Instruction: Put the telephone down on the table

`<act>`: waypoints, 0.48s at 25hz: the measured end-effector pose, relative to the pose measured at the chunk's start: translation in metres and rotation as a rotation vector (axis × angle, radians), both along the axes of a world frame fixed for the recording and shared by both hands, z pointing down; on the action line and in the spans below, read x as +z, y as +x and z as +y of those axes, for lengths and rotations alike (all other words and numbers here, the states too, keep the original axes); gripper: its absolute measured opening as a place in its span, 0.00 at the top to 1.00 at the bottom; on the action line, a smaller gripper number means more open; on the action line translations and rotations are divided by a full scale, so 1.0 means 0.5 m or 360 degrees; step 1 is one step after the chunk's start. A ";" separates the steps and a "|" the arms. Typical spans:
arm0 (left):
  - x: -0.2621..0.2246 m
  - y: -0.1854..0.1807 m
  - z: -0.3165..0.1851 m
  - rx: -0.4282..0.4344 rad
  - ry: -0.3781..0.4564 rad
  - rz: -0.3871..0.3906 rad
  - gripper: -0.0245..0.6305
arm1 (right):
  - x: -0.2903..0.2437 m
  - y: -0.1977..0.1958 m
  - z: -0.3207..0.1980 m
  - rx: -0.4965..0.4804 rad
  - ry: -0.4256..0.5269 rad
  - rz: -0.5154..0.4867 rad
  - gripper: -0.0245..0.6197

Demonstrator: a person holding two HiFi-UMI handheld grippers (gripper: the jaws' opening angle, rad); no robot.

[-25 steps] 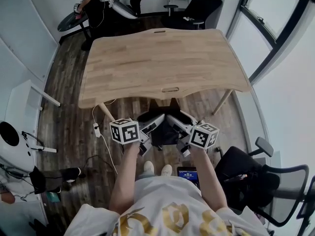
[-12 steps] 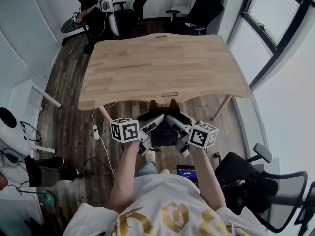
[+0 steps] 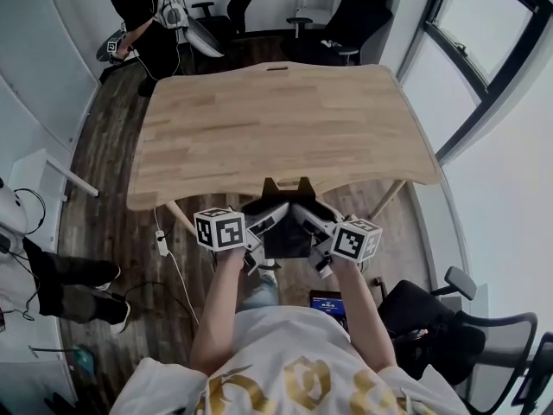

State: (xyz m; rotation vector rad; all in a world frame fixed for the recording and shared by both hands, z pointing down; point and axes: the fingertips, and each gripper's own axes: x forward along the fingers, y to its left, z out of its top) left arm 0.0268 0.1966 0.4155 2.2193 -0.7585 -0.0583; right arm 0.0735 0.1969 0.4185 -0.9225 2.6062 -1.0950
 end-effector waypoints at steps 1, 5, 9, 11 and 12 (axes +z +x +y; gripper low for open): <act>0.005 0.001 -0.022 0.0009 -0.0006 0.0007 0.59 | 0.005 0.001 -0.021 0.0008 -0.0005 0.0006 0.60; 0.024 0.002 -0.122 0.0049 -0.0031 0.0019 0.59 | 0.022 0.002 -0.119 0.0033 -0.0028 0.0018 0.60; 0.054 -0.006 -0.205 0.0086 -0.0045 0.0019 0.59 | 0.052 -0.007 -0.201 0.0055 -0.0054 0.0023 0.60; 0.058 -0.017 -0.266 0.0097 -0.0054 0.0026 0.59 | 0.057 -0.018 -0.262 0.0067 -0.0060 0.0023 0.60; 0.056 -0.024 -0.302 0.0103 -0.0061 0.0030 0.59 | 0.055 -0.025 -0.298 0.0071 -0.0063 0.0025 0.60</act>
